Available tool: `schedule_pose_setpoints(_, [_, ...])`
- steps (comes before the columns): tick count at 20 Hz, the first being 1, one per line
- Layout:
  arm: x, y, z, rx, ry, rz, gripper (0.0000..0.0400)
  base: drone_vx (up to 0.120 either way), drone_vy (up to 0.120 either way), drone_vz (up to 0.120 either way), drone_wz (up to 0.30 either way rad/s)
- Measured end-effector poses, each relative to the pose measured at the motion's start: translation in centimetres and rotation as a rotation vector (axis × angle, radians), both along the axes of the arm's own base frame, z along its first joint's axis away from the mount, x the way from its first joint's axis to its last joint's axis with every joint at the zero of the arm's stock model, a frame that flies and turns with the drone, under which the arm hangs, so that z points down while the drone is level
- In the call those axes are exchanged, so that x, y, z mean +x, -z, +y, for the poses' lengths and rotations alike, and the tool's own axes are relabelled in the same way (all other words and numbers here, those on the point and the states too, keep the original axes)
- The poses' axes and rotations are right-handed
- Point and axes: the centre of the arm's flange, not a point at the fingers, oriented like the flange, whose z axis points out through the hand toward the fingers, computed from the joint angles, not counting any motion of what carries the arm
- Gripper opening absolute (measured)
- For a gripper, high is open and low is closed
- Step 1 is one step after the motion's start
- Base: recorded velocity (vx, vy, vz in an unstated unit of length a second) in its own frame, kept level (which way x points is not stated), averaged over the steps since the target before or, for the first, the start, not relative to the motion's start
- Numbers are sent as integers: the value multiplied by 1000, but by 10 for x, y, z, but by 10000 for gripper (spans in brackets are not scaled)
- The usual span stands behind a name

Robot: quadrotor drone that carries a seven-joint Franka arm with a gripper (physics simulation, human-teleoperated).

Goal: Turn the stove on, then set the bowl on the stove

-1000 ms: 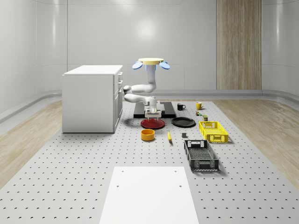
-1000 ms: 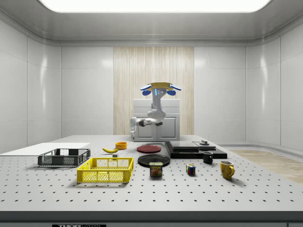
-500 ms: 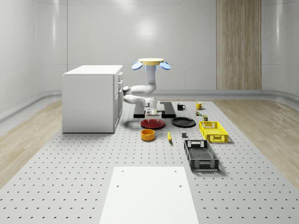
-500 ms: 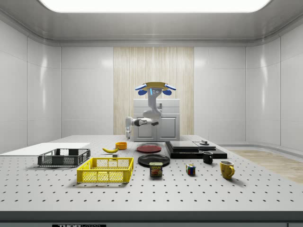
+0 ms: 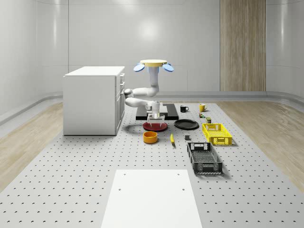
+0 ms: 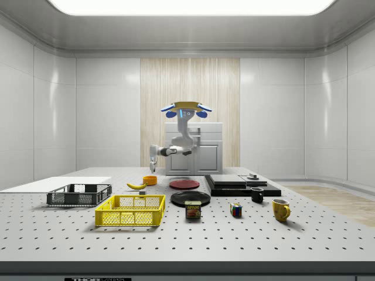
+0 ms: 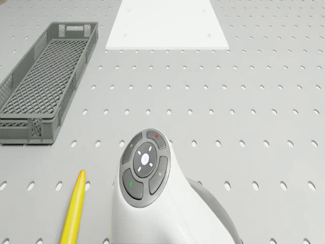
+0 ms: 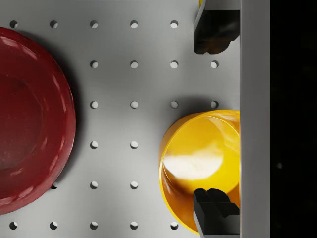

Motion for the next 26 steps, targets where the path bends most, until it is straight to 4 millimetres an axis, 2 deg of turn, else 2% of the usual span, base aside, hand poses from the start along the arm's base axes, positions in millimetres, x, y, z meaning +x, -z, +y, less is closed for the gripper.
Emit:
schedule_pose_setpoints(8, [0, 0, 0, 0, 0, 0, 400, 110, 0, 0, 0])
schedule_pose_setpoints(14, [0, 0, 0, 0, 0, 0, 400, 0, 0, -80, 0])
schedule_pose_setpoints(26, [0, -27, -3, 0, 0, 0, 400, 0, 0, 0, 0])
